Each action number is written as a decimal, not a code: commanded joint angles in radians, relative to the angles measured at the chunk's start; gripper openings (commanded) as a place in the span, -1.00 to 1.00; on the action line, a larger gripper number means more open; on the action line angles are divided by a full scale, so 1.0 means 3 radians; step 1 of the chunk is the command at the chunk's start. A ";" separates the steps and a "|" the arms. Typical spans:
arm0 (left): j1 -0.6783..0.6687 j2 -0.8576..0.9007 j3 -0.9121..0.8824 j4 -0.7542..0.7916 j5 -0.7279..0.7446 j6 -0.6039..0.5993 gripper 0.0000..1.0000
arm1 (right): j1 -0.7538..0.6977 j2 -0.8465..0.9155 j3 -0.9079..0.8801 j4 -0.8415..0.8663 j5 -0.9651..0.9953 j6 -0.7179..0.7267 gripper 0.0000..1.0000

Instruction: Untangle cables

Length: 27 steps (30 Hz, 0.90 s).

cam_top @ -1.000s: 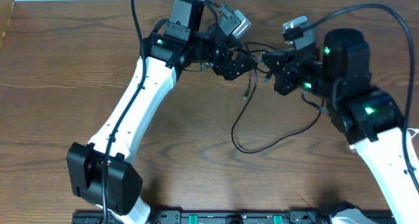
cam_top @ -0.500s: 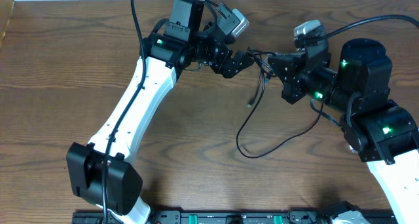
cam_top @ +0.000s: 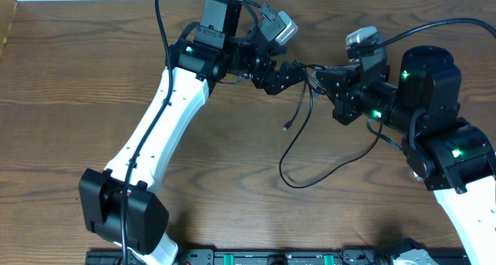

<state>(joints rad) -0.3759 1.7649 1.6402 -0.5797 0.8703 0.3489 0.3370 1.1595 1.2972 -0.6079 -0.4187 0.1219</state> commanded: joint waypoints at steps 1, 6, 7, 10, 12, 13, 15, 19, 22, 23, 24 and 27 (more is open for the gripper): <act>-0.0005 -0.0067 -0.0006 0.0027 0.0205 0.0071 0.77 | -0.0008 0.0006 0.0103 0.0018 -0.0161 0.0003 -0.98; -0.0005 -0.0066 -0.0006 0.0031 0.0202 0.0121 0.77 | -0.0008 0.0005 0.0103 0.0092 -0.0506 0.0013 -0.98; -0.0005 -0.0066 -0.0006 0.0032 0.0202 0.0121 0.77 | -0.0008 0.0003 0.0103 0.0113 -0.0568 0.0015 -0.98; -0.0005 -0.0066 -0.0006 0.0051 0.0183 0.0122 0.77 | -0.0008 0.0003 0.0103 0.0155 -0.0689 0.0041 -0.98; -0.0005 -0.0066 -0.0006 0.0067 0.0173 0.0135 0.77 | -0.0006 0.0003 0.0103 0.0169 -0.0755 0.0074 -0.98; -0.0005 -0.0066 -0.0006 0.0071 0.0146 0.0134 0.77 | -0.0005 0.0003 0.0103 0.0169 -0.0778 0.0079 -0.98; -0.0005 -0.0066 -0.0006 0.0084 0.0022 0.0132 0.77 | -0.0005 -0.0005 0.0103 0.0169 -0.0835 0.0106 -0.98; -0.0005 -0.0052 -0.0006 0.0183 -0.0130 0.0131 0.77 | -0.0005 -0.0032 0.0103 0.0172 -0.0847 0.0104 -0.98; -0.0005 -0.0027 -0.0006 0.0245 -0.0215 0.0104 0.31 | -0.0005 -0.0032 0.0103 0.0188 -0.0847 0.0117 -0.98; -0.0005 -0.0015 -0.0006 0.0245 -0.0247 0.0102 0.07 | -0.0005 -0.0032 0.0103 0.0188 -0.0847 0.0117 -0.98; -0.0005 -0.0004 -0.0006 0.0243 -0.0298 0.0093 -0.22 | -0.0005 -0.0032 0.0103 0.0187 -0.0847 0.0117 -0.98; -0.0005 0.0048 -0.0006 0.0256 -0.0612 -0.0128 -0.85 | -0.0006 -0.0032 0.0103 0.0191 -0.0846 0.0116 -0.98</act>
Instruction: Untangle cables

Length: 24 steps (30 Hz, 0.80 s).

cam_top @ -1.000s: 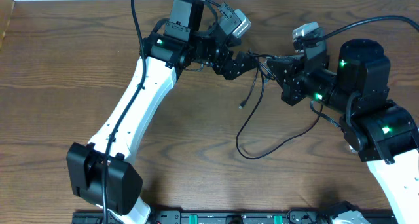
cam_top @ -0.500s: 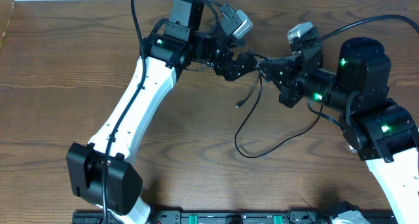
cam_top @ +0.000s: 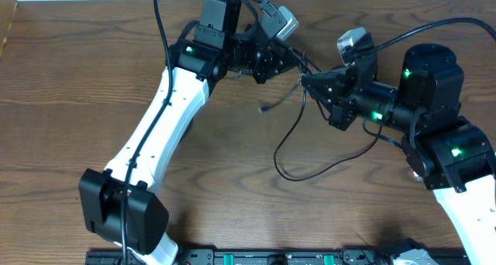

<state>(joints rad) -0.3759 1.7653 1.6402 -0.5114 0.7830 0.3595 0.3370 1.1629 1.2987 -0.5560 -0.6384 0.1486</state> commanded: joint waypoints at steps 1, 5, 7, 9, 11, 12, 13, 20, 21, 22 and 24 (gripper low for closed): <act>-0.0004 0.0069 -0.0006 0.0015 -0.0320 -0.0168 -0.85 | -0.0006 -0.0043 0.0098 0.0019 -0.0113 0.0027 -0.98; -0.0005 0.0090 -0.0006 0.0017 -0.0320 -0.0169 -0.85 | -0.0006 -0.0043 0.0098 0.0022 -0.0078 0.0024 -0.98; -0.0004 0.0090 -0.0006 0.0019 -0.0319 -0.0169 -0.85 | -0.0006 -0.0043 0.0098 0.0022 -0.0066 0.0024 -0.98; -0.0004 0.0090 -0.0006 0.0003 -0.0319 -0.0168 -0.83 | -0.0006 -0.0043 0.0098 0.0022 -0.0066 0.0020 -0.98; -0.0004 0.0088 -0.0006 -0.0009 -0.0266 -0.0169 -0.22 | -0.0006 -0.0043 0.0098 0.0022 -0.0062 0.0011 -0.98; -0.0004 0.0086 -0.0006 -0.0009 -0.0175 -0.0168 0.04 | -0.0006 -0.0043 0.0098 0.0022 -0.0061 0.0011 -0.98; -0.0001 0.0081 -0.0006 -0.0008 -0.0086 -0.0168 0.16 | -0.0008 -0.0043 0.0098 0.0023 -0.0048 0.0011 -0.98; 0.0022 0.0056 -0.0006 -0.0020 0.0239 -0.0160 0.48 | -0.0009 -0.0043 0.0098 -0.0018 0.0256 0.0011 -0.98; 0.0038 0.0056 -0.0006 -0.0019 0.0338 -0.0148 0.50 | -0.0009 -0.0043 0.0098 -0.0036 0.0326 0.0009 -0.98; 0.0060 0.0055 -0.0006 -0.0018 0.0476 -0.0127 0.50 | -0.0009 -0.0043 0.0098 -0.0056 0.0370 -0.0003 -0.98; 0.0113 0.0056 -0.0006 -0.0015 0.0684 -0.0128 0.50 | -0.0009 -0.0043 0.0098 -0.0079 0.0423 -0.0042 -0.98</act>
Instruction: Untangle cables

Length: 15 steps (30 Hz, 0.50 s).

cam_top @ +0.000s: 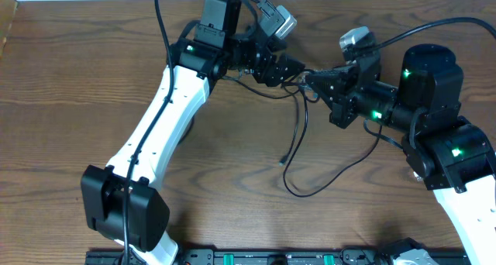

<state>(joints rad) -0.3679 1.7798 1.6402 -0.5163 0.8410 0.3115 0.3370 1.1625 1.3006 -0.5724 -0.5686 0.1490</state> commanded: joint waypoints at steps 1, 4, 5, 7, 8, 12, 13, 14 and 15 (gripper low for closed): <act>0.0116 0.0006 -0.0006 -0.0003 0.0554 0.0032 0.49 | -0.0009 -0.0042 0.0092 -0.0025 0.0216 -0.0052 -0.98; 0.0192 0.0008 -0.0006 -0.0039 0.0579 0.0031 0.50 | -0.0009 -0.0042 0.0092 -0.0024 0.0299 -0.0052 -0.98; 0.0216 0.0008 -0.0006 -0.0072 0.0576 0.0032 0.50 | -0.0009 -0.0042 0.0092 -0.0027 0.0355 -0.0051 -0.98; 0.0249 0.0008 -0.0006 -0.0123 0.0579 0.0050 0.50 | -0.0009 -0.0042 0.0092 -0.0025 0.0441 -0.0052 -0.98; 0.0258 0.0008 -0.0006 -0.0148 0.0582 0.0084 0.50 | -0.0009 -0.0042 0.0092 -0.0027 0.0495 -0.0051 -0.98; 0.0272 0.0008 -0.0006 -0.0195 0.0752 0.0195 0.50 | -0.0015 -0.0041 0.0092 -0.0023 0.0591 -0.0052 -0.98; 0.0268 0.0008 -0.0006 -0.0195 0.0750 0.0197 0.50 | -0.0015 -0.0041 0.0092 -0.0023 0.0598 -0.0052 -0.98; 0.0262 0.0008 -0.0006 -0.0197 0.0750 0.0207 0.50 | -0.0015 -0.0041 0.0092 -0.0023 0.0629 -0.0052 -0.98; 0.0262 0.0008 -0.0006 -0.0197 0.0752 0.0206 0.50 | -0.0015 -0.0041 0.0092 -0.0023 0.0670 -0.0052 -0.98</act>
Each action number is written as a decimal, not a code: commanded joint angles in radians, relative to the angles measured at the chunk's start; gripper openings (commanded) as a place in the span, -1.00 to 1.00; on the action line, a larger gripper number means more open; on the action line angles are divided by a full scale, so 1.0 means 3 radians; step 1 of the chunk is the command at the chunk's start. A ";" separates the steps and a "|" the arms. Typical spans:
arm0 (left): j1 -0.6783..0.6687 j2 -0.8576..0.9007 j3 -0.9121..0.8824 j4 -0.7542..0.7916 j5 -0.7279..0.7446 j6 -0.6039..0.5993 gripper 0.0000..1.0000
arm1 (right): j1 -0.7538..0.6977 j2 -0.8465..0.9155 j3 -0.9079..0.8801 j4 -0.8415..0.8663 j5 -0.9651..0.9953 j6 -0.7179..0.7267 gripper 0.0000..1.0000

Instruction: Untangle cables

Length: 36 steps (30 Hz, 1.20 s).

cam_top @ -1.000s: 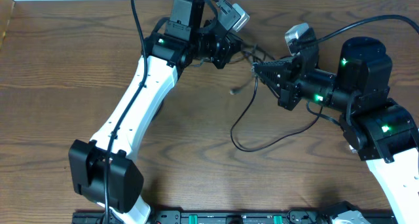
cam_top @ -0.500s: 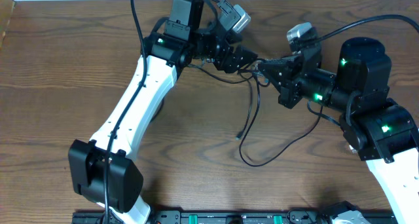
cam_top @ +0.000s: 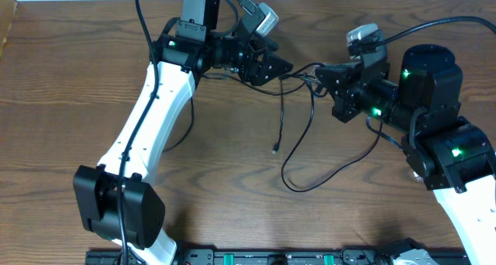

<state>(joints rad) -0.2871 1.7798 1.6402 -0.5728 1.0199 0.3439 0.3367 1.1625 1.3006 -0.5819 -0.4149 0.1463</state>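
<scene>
Thin black cables (cam_top: 298,73) run taut between my two grippers at the back of the table. My left gripper (cam_top: 274,68) is shut on their left end, and my right gripper (cam_top: 321,73) is shut on them from the right. One strand drops from the span to a free plug end (cam_top: 277,149) on the wood. A second strand (cam_top: 294,184) curves down into a wide loop and sweeps back up under the right arm. The exact crossing of the strands at the fingers is too small to tell.
The wooden table (cam_top: 70,102) carries both arms. The white left arm (cam_top: 143,133) slants across the left middle, and the right arm's black base (cam_top: 446,141) fills the right side. A black rail (cam_top: 271,257) runs along the front edge.
My left gripper has moved to the left and my right gripper slightly to the right, so the gap between them is wider. The free plug end lies a little higher and further left.
At first both grippers were close together on the cable bundle, with the plug end hanging just below. Then the plug lay further left and the right gripper had tilted lower. Later the plug end lay lower on the table. Now the grippers stand further apart with the cables stretched between them.
</scene>
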 commanded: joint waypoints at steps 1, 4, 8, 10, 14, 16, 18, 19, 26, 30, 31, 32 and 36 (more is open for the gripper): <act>-0.0008 0.0008 -0.0006 -0.0019 0.0155 0.0099 0.50 | -0.0014 -0.0041 0.0092 0.0009 0.0177 -0.0043 -0.98; -0.0008 0.0008 -0.0006 -0.0033 0.0156 0.0099 0.50 | -0.0014 -0.0041 0.0092 0.0019 0.0217 -0.0045 -0.98; -0.0006 0.0008 -0.0006 -0.0103 0.0367 0.0237 0.50 | -0.0014 -0.0038 0.0092 0.0000 0.0417 -0.0043 -0.98; -0.0008 0.0008 -0.0006 -0.0137 0.0431 0.0280 0.50 | -0.0014 -0.0034 0.0092 0.0015 0.0416 -0.0045 -0.98; -0.0023 0.0008 -0.0006 -0.0211 0.0432 0.0390 0.50 | -0.0014 -0.0018 0.0092 0.0050 0.0449 -0.0043 -0.98; -0.0023 0.0008 -0.0006 -0.0211 0.0455 0.0390 0.50 | -0.0014 -0.0001 0.0092 0.0064 0.0468 -0.0043 -0.98; -0.0023 0.0008 -0.0006 -0.0210 0.0520 0.0401 0.50 | -0.0014 0.0013 0.0092 0.0074 0.0465 -0.0042 -0.98; -0.0023 0.0008 -0.0006 -0.0209 0.0547 0.0403 0.51 | -0.0014 0.0025 0.0092 0.0081 0.0465 -0.0042 -0.98; -0.0090 0.0008 -0.0006 -0.0209 0.0496 0.0460 0.51 | -0.0008 0.0100 0.0092 0.0216 0.0219 -0.0013 -0.98; -0.0111 0.0009 -0.0006 -0.0210 0.0426 0.0464 0.51 | -0.0005 0.0112 0.0092 0.0284 0.0109 0.0050 -0.98; -0.0111 0.0009 -0.0006 -0.0211 0.0427 0.0476 0.51 | -0.0005 0.0111 0.0092 0.0309 0.0058 0.0050 -0.98; -0.0111 0.0009 -0.0006 -0.0211 0.0427 0.0476 0.51 | -0.0005 0.0111 0.0092 0.0329 0.0015 0.0051 -0.98; -0.0111 0.0009 -0.0006 -0.0210 0.0347 0.0476 0.51 | -0.0005 0.0109 0.0092 0.0394 -0.0134 0.0085 -0.98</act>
<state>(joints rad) -0.3210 1.7798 1.6402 -0.6312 1.1423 0.4553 0.3370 1.1961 1.3010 -0.4744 -0.3908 0.1532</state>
